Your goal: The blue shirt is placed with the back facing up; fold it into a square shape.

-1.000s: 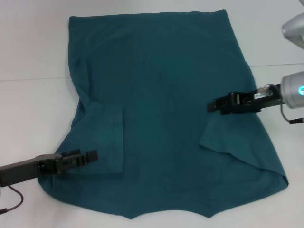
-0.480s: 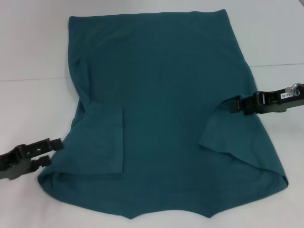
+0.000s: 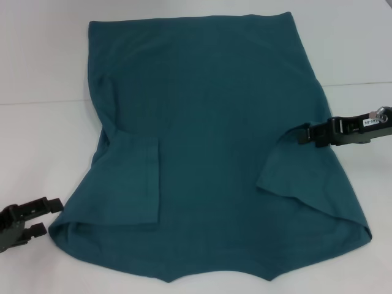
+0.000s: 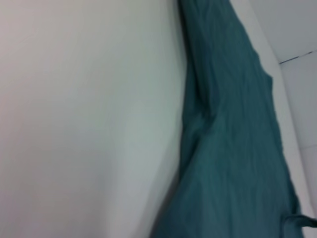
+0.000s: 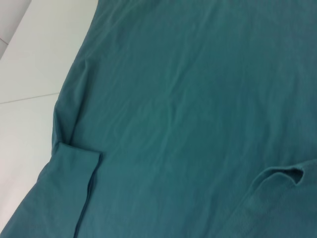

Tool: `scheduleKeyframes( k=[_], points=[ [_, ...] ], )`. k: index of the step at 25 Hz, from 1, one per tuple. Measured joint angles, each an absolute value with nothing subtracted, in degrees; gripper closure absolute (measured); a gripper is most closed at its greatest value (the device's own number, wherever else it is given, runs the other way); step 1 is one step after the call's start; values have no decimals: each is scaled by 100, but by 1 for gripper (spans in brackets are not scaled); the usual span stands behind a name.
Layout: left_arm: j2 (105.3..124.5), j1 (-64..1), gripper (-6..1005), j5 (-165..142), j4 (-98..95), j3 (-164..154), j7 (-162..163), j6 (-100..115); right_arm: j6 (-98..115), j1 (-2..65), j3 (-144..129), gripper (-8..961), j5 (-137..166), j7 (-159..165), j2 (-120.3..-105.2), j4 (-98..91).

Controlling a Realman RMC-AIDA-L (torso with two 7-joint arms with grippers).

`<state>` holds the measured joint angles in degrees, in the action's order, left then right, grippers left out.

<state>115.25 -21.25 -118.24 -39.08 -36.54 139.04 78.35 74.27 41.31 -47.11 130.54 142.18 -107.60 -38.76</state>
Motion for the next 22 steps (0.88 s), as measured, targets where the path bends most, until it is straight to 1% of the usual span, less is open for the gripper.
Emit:
scheduleKeyframes(
  k=[5,22],
  points=[
    [11565,-2205,126,-11863,-3872,-3684,13609,7554,7409,4131,-4710,389,13055,14211,-10775,-3877],
    [11571,-2387,126,-12092,-3577,-3739,13473,7180,7360,4106,-4688,397,13061,14203,-10788,-3876]
  ],
)
